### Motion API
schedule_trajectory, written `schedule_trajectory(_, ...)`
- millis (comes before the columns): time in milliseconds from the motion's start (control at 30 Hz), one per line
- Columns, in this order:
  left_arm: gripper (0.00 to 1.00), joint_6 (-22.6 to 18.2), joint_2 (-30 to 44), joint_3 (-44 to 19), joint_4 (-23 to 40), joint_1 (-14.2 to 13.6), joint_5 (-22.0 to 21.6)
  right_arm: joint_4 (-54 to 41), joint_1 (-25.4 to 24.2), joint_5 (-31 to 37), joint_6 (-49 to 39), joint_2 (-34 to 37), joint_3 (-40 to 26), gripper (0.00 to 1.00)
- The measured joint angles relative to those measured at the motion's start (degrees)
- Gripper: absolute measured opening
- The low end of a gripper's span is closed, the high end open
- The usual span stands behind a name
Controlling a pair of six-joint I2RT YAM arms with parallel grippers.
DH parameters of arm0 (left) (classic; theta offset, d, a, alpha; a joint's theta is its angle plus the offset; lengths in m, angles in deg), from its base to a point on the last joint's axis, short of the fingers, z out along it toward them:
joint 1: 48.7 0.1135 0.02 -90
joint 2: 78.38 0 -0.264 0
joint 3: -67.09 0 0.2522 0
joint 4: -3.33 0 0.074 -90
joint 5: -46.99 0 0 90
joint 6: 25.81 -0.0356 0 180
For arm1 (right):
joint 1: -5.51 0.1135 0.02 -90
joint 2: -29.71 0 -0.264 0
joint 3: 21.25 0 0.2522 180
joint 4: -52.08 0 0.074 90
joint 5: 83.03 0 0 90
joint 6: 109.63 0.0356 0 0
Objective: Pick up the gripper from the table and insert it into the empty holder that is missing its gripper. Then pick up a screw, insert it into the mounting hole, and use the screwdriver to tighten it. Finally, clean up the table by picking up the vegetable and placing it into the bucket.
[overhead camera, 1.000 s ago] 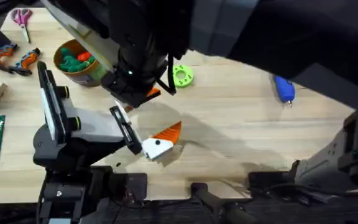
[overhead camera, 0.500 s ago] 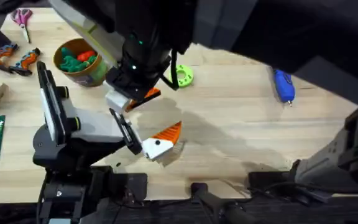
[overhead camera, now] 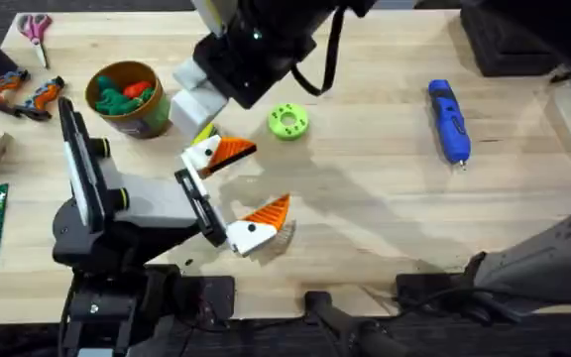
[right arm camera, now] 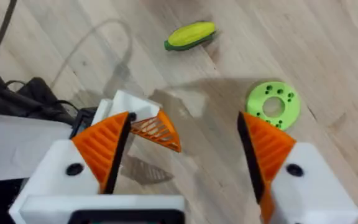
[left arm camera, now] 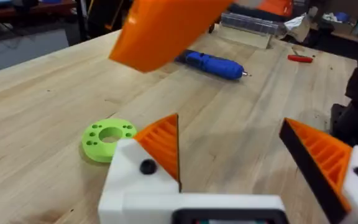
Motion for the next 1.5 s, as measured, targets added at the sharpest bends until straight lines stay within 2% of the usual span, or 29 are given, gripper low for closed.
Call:
schedule_trajectory(833, 0.989, 0.0, 0.0, 0.0, 0.0, 0.0, 0.0, 0.0, -0.2, -0.2, 0.0, 0.0, 0.0, 0.994)
schedule_trajectory(867, 0.938, 0.1, 0.0, 0.0, 0.0, 0.0, 0.0, 0.0, -0.2, -0.2, 0.0, 0.0, 0.0, 0.994)
schedule_trajectory(1033, 0.169, 0.0, 0.0, 0.0, 0.0, 0.0, 0.0, 0.0, -0.2, -0.2, 0.0, 0.0, 0.0, 0.994)
schedule_trajectory(1067, 0.049, -0.2, 0.0, 0.0, 0.0, 0.0, 0.0, 0.0, -0.2, -0.2, 0.0, 0.0, 0.0, 0.994)
schedule_trajectory(1100, 0.015, -0.3, 0.0, 0.0, 0.0, 0.0, 0.0, -0.1, -0.2, -0.2, 0.0, 0.0, 0.0, 0.994)
schedule_trajectory(1300, 0.011, -0.4, 0.0, 0.0, 0.0, 0.0, 0.0, -4.2, -1.6, -0.2, 0.1, -0.1, 0.0, 0.994)
schedule_trajectory(1500, 0.01, -0.4, 0.0, 0.0, 0.0, 0.0, 0.0, -11.3, -7.7, -0.4, 0.7, -2.4, 0.0, 0.993)
